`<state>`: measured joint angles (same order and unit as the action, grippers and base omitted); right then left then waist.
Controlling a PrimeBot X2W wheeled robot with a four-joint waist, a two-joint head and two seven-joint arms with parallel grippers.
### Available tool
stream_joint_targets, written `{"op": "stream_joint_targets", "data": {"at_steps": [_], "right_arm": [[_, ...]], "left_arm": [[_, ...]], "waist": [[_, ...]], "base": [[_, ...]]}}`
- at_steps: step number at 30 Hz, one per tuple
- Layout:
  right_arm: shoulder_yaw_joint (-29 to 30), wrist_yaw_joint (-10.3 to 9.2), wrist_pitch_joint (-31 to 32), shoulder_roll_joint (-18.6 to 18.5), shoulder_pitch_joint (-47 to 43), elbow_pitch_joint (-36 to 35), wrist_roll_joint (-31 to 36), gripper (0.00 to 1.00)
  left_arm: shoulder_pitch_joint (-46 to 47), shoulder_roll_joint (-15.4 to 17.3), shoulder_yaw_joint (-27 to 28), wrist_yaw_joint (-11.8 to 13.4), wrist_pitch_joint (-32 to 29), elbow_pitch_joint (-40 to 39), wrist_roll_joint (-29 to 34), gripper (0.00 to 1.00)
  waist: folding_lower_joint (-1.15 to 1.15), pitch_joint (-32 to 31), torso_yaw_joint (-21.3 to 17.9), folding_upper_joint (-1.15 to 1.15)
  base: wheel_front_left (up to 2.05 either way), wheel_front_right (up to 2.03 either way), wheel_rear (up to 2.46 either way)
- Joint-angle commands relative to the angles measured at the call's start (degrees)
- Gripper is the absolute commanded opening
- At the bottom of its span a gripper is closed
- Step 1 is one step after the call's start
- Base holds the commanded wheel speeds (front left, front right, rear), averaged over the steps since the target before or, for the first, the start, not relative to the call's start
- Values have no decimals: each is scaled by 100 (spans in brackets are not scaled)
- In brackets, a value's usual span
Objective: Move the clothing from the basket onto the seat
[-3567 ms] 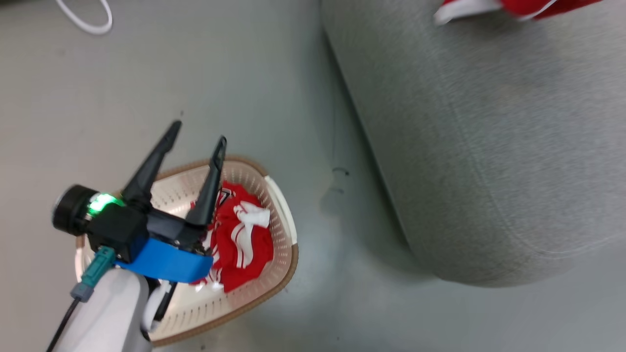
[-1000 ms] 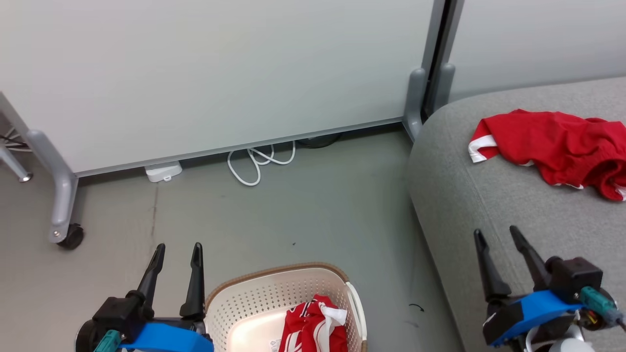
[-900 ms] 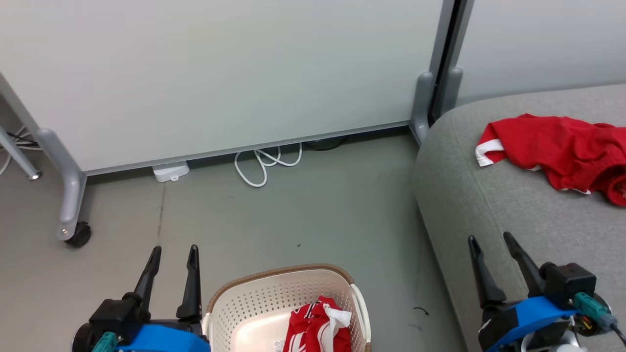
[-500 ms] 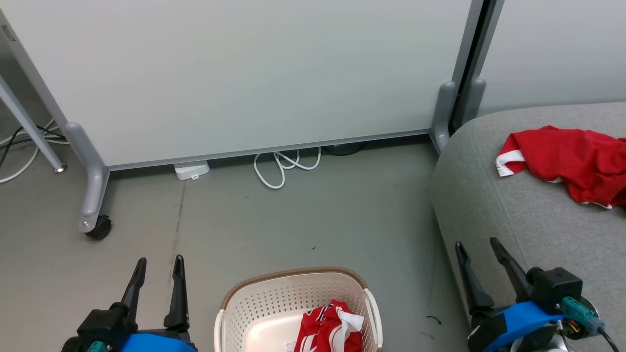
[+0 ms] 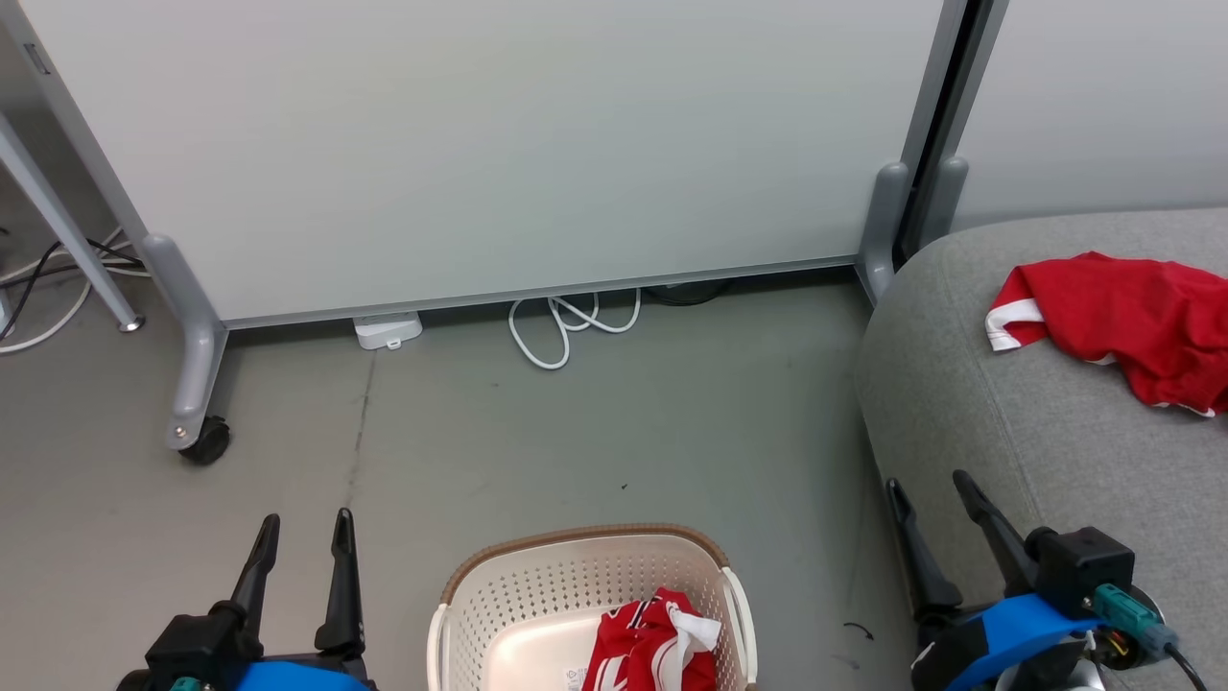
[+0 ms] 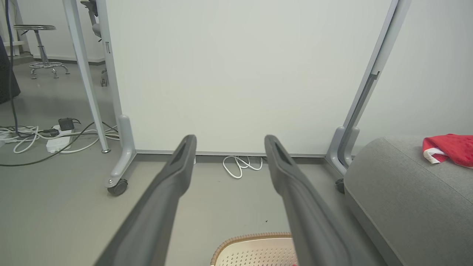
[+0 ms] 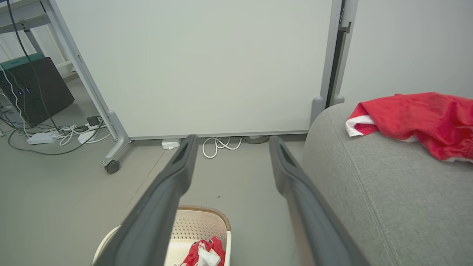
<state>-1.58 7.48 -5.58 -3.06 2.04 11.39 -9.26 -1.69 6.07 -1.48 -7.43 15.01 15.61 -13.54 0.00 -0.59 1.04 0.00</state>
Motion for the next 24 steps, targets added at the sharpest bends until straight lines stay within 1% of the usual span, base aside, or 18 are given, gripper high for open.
{"op": "stream_joint_targets", "data": {"at_steps": [1,15,24], "right_arm": [[-15,3,15,19,-66,13,-34,100],[-49,3,23,23,-40,35,-105,100],[-101,3,-20,21,170,-22,-131,100]], "left_arm": [[-47,28,19,-3,25,-5,7,100],[36,69,-56,-3,25,41,-8,100],[340,61,-326,-3,25,194,18,100]], "waist": [[0,8,-8,0],[0,80,-59,0],[0,406,-206,0]], "base": [[0,0,0],[0,0,0],[0,0,0]]}}
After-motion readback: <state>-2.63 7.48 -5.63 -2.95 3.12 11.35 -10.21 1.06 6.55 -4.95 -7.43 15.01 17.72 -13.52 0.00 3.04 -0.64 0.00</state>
